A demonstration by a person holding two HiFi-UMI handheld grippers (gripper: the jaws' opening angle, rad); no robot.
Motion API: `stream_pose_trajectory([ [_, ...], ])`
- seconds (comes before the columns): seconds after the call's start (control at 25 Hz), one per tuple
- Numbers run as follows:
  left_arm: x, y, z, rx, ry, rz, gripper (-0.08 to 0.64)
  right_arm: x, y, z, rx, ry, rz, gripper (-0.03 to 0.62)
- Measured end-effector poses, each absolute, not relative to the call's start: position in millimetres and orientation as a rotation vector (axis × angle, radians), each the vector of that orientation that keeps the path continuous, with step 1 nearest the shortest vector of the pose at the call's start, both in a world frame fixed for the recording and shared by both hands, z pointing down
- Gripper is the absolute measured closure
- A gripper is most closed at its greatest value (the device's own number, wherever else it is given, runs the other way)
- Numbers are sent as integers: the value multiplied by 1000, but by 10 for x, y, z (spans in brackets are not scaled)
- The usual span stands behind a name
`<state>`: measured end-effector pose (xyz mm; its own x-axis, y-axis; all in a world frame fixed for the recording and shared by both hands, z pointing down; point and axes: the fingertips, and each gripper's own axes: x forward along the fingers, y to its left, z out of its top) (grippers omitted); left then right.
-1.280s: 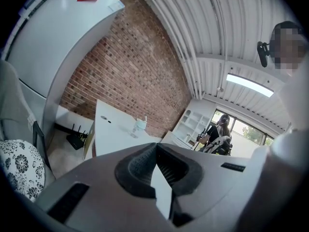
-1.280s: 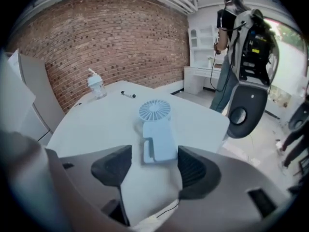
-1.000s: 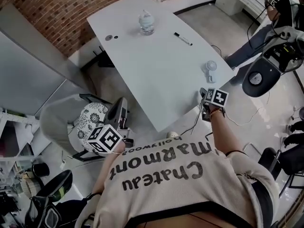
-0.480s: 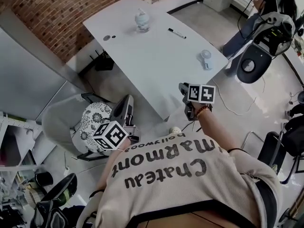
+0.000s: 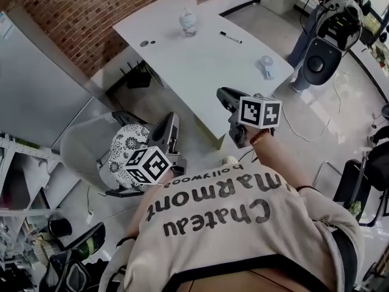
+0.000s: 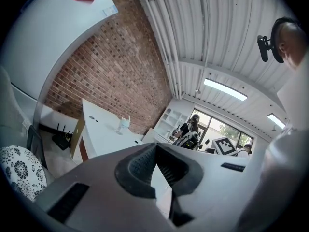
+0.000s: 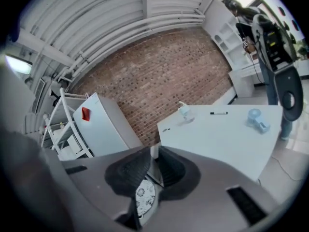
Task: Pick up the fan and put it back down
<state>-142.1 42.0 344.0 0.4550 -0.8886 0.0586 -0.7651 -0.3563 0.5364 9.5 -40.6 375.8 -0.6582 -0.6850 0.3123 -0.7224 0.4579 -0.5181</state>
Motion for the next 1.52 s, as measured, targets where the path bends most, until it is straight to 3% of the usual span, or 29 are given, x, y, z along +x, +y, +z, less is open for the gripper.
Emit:
stream_pose_trajectory([
  [0.12,-1430,514,3357,2244,-1378,-344,560,6,-255,3518,1304,-2698,834,589],
  [0.4,-1422,799,3399,2260,-1370,-345,560,45,112,3492,1375,-2660,617,589],
  [1.52,-1161,1115,3414,2260,-1359,-338,560,445,571,3728,1388,-2599,678,589],
])
